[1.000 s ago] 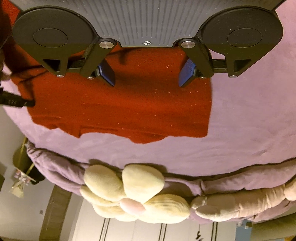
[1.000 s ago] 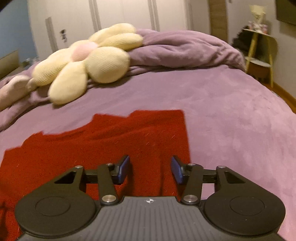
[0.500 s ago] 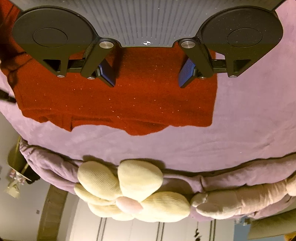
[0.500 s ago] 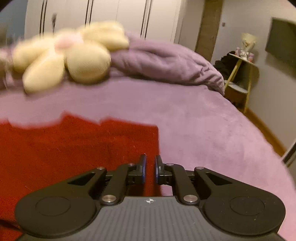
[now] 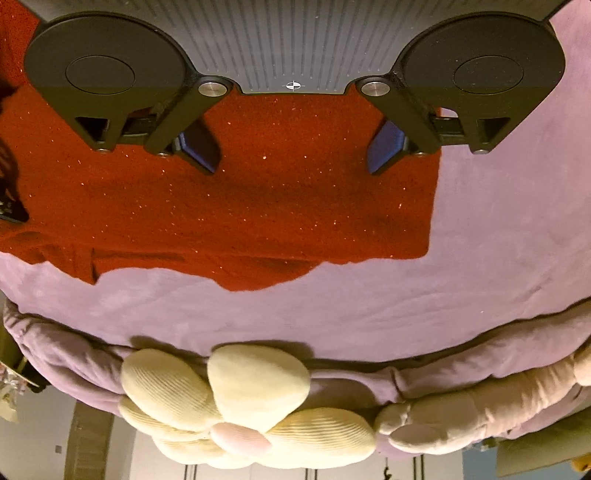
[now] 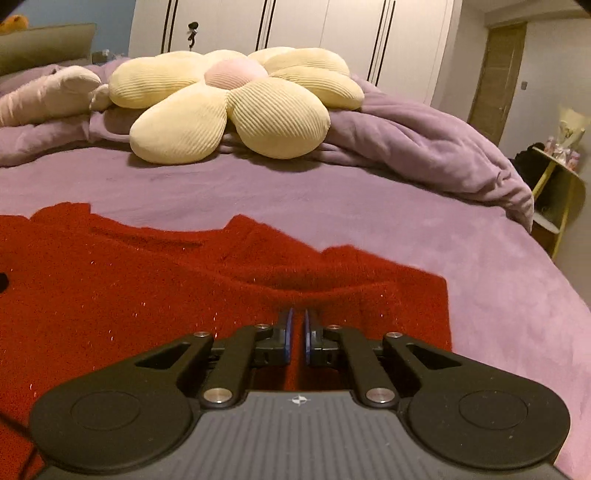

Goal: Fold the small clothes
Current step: 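Pinch and straighten the folded edge with the right tool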

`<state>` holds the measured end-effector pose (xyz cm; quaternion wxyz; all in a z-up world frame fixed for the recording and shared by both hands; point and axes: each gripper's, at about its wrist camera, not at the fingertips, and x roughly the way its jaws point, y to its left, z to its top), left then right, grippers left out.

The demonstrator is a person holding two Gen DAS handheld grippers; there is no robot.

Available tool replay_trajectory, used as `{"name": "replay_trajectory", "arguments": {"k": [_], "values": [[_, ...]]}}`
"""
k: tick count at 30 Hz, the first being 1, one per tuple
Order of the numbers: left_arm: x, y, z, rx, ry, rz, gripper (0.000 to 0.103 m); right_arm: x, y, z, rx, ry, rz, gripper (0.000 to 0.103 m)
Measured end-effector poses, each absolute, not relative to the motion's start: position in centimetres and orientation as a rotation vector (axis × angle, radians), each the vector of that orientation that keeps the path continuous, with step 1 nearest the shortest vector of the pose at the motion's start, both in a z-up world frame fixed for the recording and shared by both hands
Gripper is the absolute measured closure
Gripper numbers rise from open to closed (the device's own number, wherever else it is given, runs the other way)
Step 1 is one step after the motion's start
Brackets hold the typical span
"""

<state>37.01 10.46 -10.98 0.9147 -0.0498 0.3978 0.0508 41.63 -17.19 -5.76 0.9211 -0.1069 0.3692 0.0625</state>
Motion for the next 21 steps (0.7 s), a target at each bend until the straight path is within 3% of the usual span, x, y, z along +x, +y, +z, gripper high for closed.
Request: {"name": "replay_trajectory", "arguments": {"k": [3, 5, 6, 14, 21], "values": [[36.0, 10.7, -10.1, -0.13, 0.824, 0.104, 0.012, 41.1, -17.0, -4.6, -0.218, 0.778, 0.138, 0.096], [34.9, 10.8, -9.6, -0.125, 0.81, 0.082, 0.012, 39.3, -17.1, -3.3, -0.191, 0.774, 0.165, 0.084], [34.3, 10.8, -9.4, -0.119, 0.802, 0.078, 0.012, 37.9, -17.5, -2.7, -0.175, 0.757, 0.186, 0.083], [31.7, 11.0, -8.6, -0.152, 0.821, 0.056, 0.011, 33.9, -19.5, -3.7, -0.159, 0.79, 0.226, 0.083], [31.4, 10.0, -10.3, -0.019, 0.832, 0.033, 0.002, 34.4, -18.7, -4.7, -0.194, 0.799, 0.214, 0.083]]}}
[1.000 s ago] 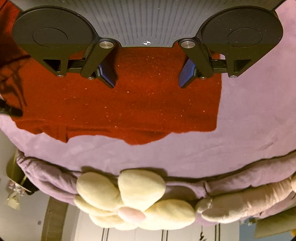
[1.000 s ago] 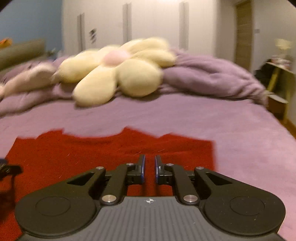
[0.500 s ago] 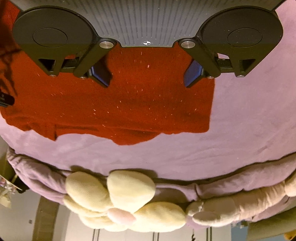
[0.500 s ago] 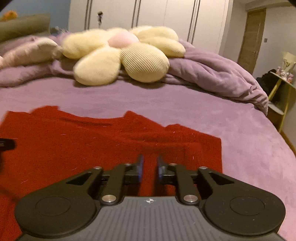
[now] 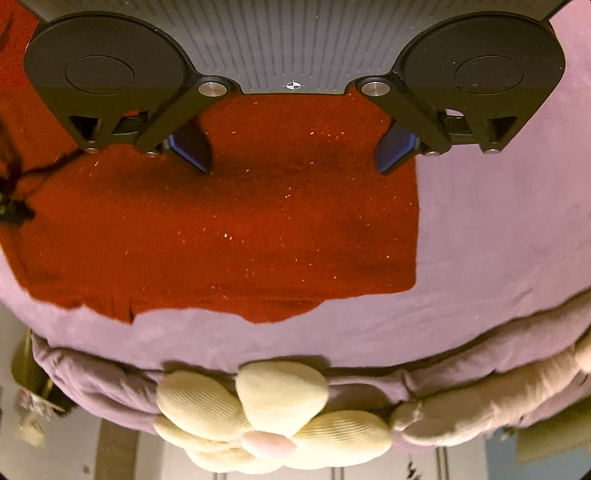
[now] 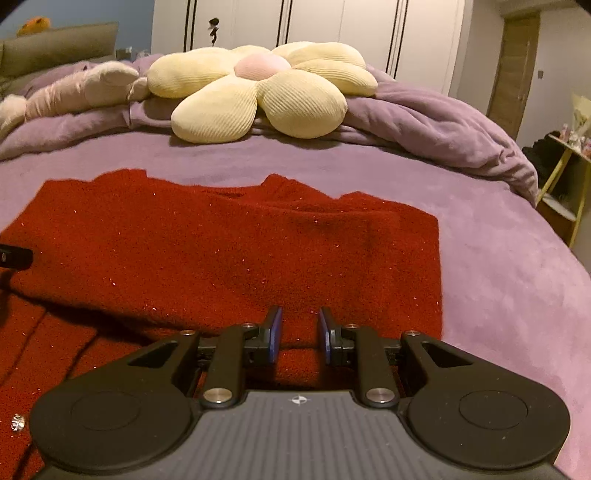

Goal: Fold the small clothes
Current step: 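Pinch and straighten the folded edge with the right tool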

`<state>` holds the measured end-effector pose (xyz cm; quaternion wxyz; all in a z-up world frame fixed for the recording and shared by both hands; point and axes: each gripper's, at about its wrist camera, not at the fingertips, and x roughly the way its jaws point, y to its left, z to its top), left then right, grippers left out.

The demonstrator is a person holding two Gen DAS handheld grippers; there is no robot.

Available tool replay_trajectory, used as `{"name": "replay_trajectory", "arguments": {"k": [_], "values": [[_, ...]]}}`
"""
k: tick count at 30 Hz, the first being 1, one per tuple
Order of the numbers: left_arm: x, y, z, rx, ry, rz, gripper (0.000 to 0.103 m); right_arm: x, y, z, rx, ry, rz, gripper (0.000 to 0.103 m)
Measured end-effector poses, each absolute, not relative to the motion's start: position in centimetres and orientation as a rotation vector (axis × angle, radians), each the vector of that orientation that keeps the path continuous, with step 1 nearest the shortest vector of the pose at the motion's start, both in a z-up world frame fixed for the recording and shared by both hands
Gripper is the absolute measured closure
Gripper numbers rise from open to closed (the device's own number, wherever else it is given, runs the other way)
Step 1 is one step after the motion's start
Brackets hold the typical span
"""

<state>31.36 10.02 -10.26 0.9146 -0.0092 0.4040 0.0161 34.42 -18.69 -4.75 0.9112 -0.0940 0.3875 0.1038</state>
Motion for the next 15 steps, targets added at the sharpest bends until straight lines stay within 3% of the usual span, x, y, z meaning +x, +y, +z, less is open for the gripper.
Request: {"name": "replay_trajectory", "arguments": {"k": [3, 7, 15], "values": [[30.6, 11.1, -9.5, -0.073, 0.84, 0.053, 0.003, 34.4, -18.8, -3.7, -0.173, 0.832, 0.205, 0.082], [27.4, 12.0, -8.2, -0.083, 0.857, 0.055, 0.003, 31.2, -20.3, -2.1, -0.059, 0.897, 0.227, 0.058], [14.8, 13.7, -8.1, -0.07, 0.947, -0.021, 0.003, 16.3, -27.3, 0.5, 0.04, 0.993, 0.195, 0.045]]}}
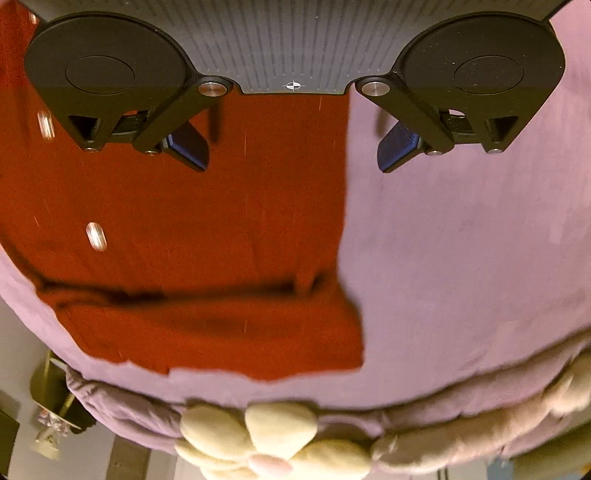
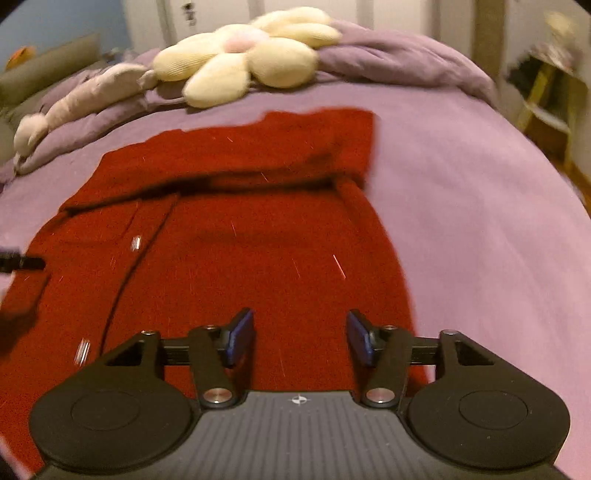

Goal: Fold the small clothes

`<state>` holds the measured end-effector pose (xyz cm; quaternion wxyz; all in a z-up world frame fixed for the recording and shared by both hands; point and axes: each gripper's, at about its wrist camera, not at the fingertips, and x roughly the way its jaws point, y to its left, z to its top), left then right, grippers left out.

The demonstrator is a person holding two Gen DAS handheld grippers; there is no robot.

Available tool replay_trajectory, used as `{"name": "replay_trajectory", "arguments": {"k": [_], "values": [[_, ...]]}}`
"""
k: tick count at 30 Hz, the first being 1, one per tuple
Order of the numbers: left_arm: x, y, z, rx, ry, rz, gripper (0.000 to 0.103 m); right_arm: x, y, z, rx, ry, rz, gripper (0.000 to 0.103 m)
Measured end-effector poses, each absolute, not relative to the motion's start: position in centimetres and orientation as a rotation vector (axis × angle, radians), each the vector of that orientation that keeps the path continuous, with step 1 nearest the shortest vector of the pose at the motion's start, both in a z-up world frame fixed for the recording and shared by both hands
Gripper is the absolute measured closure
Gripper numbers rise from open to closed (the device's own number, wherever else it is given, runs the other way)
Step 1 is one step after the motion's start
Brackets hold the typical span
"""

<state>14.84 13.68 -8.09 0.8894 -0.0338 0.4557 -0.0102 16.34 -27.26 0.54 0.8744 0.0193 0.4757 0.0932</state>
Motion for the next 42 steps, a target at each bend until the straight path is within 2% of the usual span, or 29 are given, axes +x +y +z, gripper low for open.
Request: {"name": "replay_trajectory", "arguments": {"k": [4, 10, 13, 15, 16, 17, 18, 19, 21, 23, 25, 27, 29, 32, 34, 36, 38, 42], "values": [[9.3, 15.2, -8.9, -0.152, 1.003, 0.019, 0.003, 10.2, -31.1, 2.1, 0.127, 1.014, 0.116, 0.045], [5.1, 16.8, -9.5, -0.332, 1.03, 0.004, 0.005, 7.6, -34.6, 2.4, 0.195, 1.029, 0.052, 0.047], [4.4, 17.2, -9.7, -0.373, 1.037, -0.018, 0.015, 7.4, -35.8, 1.4, 0.29, 1.074, 0.066, 0.065], [4.3, 17.4, -9.8, -0.385, 1.04, -0.018, 0.024, 7.1, -36.2, 0.8, 0.336, 1.084, 0.084, 0.069], [4.2, 17.6, -9.7, -0.397, 1.042, -0.019, 0.028, 6.9, -36.2, 0.7, 0.344, 1.08, 0.096, 0.076], [4.1, 17.7, -9.6, -0.41, 1.043, -0.024, 0.037, 6.8, -36.1, 0.7, 0.344, 1.075, 0.104, 0.079], [4.0, 17.9, -9.6, -0.427, 1.044, -0.035, 0.048, 6.6, -36.1, 0.9, 0.338, 1.069, 0.112, 0.081], [4.0, 18.1, -9.6, -0.445, 1.051, -0.048, 0.051, 6.5, -36.1, 1.0, 0.338, 1.064, 0.123, 0.083], [4.0, 18.3, -9.7, -0.456, 1.061, -0.061, 0.065, 6.4, -36.1, 1.3, 0.336, 1.057, 0.144, 0.083], [4.0, 18.5, -9.9, -0.471, 1.071, -0.084, 0.071, 6.6, -36.1, 1.3, 0.344, 1.066, 0.162, 0.082], [4.0, 18.8, -10.2, -0.502, 1.079, -0.104, 0.071, 6.9, -36.6, 1.0, 0.379, 1.091, 0.172, 0.078], [4.1, 19.2, -10.6, -0.539, 1.106, -0.136, 0.062, 7.3, -37.0, 0.7, 0.428, 1.118, 0.191, 0.074], [4.2, 19.3, -10.8, -0.565, 1.126, -0.163, 0.058, 7.6, -37.2, 0.7, 0.453, 1.133, 0.204, 0.068], [4.5, 19.1, -10.7, -0.557, 1.144, -0.189, 0.058, 8.0, -37.2, 0.6, 0.46, 1.155, 0.219, 0.068], [4.6, 18.5, -10.5, -0.513, 1.157, -0.213, 0.065, 8.2, -37.0, 0.5, 0.449, 1.169, 0.229, 0.068], [4.9, 17.8, -10.4, -0.455, 1.176, -0.229, 0.078, 8.3, -36.8, 0.6, 0.427, 1.177, 0.241, 0.068], [5.0, 17.4, -10.2, -0.423, 1.187, -0.242, 0.086, 8.4, -36.5, 0.8, 0.399, 1.183, 0.258, 0.076], [5.4, 17.3, -9.7, -0.429, 1.188, -0.262, 0.091, 8.7, -36.4, 1.0, 0.367, 1.207, 0.292, 0.085]]}}
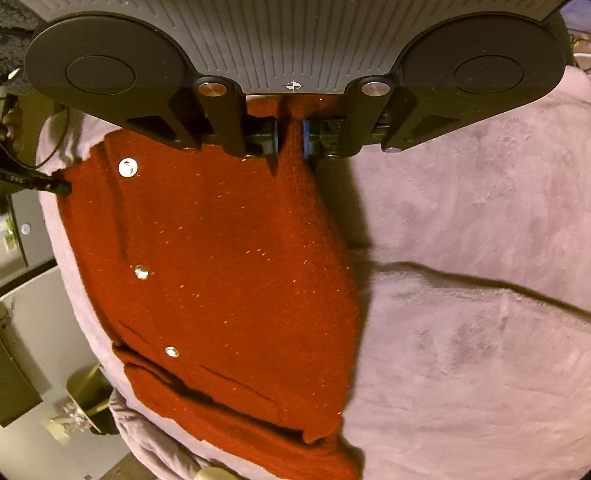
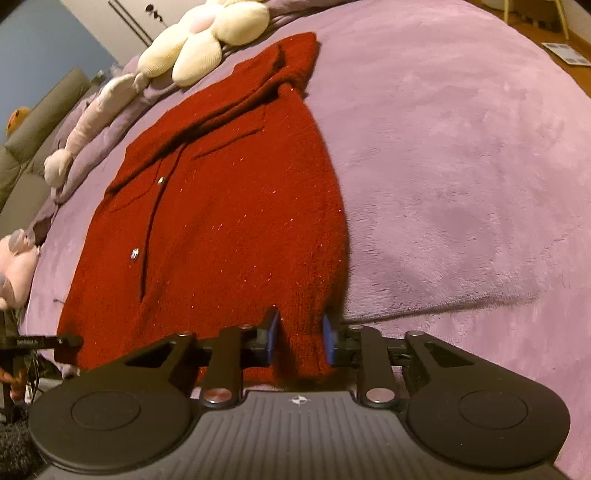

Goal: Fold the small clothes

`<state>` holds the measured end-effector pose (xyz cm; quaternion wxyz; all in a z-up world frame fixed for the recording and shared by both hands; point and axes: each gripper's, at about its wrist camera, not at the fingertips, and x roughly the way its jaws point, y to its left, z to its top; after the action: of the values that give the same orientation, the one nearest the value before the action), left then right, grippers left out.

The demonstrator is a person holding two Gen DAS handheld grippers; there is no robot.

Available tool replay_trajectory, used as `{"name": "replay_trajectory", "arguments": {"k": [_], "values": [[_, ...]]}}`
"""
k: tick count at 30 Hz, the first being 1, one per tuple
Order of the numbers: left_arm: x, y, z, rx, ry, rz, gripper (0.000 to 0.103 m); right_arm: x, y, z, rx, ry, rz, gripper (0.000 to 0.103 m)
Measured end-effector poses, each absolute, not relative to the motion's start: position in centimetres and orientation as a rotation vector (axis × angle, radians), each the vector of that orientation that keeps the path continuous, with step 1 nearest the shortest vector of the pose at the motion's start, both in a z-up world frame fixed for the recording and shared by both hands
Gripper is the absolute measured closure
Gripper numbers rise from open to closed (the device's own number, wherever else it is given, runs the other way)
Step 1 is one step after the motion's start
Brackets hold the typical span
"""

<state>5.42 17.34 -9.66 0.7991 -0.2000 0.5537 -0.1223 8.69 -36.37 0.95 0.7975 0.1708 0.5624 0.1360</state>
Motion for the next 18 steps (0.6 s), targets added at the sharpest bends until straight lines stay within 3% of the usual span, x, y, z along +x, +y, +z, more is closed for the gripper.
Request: {"name": "replay_trajectory", "arguments": {"k": [8, 16, 18], "values": [[7.7, 19.0, -5.3, -0.621, 1.019, -0.307, 0.093, 11.5, -37.7, 1.7, 0.718, 1.199, 0.365, 0.091], [15.8, 20.0, -2.0, -0.724, 0.869, -0.238, 0.092, 20.1, -35.6, 4.3, 0.734, 1.038, 0.33, 0.094], [18.2, 20.8, -2.7, -0.795, 0.866, -0.19, 0.092, 22.6, -35.5, 4.2, 0.752, 1.007, 0.287, 0.103]]}}
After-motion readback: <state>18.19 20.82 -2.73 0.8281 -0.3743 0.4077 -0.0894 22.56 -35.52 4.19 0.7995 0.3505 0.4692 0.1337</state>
